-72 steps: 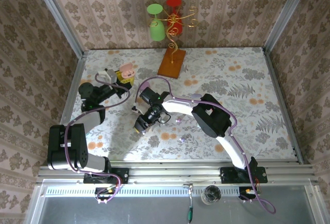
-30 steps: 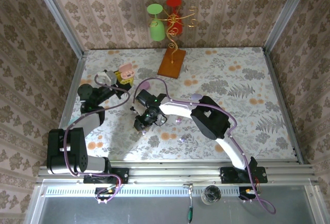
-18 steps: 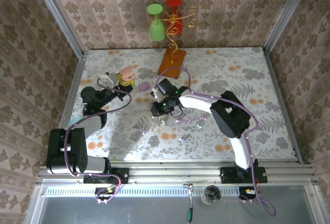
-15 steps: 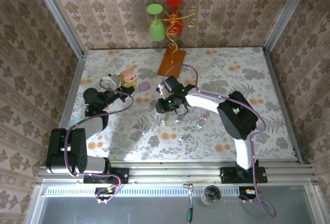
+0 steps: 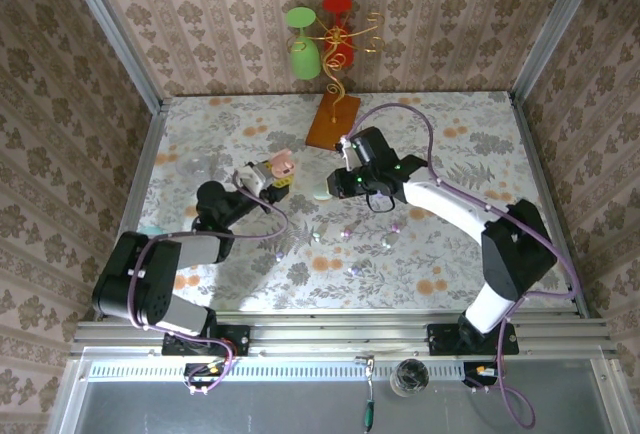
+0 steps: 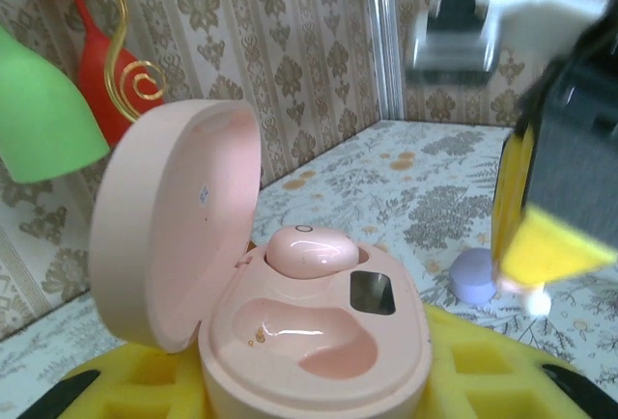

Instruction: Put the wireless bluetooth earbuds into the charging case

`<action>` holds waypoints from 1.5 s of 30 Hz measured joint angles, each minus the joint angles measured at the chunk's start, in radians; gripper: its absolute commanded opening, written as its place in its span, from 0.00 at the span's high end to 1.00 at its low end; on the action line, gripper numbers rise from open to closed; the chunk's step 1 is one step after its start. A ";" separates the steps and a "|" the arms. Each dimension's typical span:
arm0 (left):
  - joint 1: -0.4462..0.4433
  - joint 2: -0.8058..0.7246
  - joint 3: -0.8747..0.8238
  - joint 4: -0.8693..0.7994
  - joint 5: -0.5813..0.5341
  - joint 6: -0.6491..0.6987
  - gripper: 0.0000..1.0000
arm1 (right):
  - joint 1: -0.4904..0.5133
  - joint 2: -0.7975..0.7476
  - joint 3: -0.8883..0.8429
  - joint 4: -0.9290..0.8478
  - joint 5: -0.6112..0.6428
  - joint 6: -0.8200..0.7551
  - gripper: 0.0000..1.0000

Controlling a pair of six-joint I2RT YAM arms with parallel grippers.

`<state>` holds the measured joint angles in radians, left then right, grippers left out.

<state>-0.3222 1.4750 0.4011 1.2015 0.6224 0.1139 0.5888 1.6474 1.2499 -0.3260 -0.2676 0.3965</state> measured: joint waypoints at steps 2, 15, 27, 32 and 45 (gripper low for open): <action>-0.017 0.033 0.000 0.010 -0.013 0.012 0.63 | 0.000 -0.028 0.000 -0.005 0.002 0.000 0.81; -0.119 0.138 0.017 0.024 -0.051 0.048 0.63 | 0.058 -0.011 0.138 -0.060 -0.001 -0.033 0.81; -0.170 0.149 0.025 0.018 -0.068 0.067 0.63 | 0.097 0.120 0.237 -0.082 -0.005 -0.053 0.81; -0.170 0.149 0.025 0.018 -0.078 0.067 0.63 | 0.100 0.129 0.240 -0.097 -0.004 -0.058 0.81; -0.170 0.149 0.026 -0.001 -0.080 0.067 0.63 | 0.107 0.154 0.256 -0.100 -0.005 -0.077 0.66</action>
<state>-0.4923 1.6241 0.4267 1.2003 0.5419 0.1806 0.6960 1.8019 1.5055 -0.4259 -0.2722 0.3199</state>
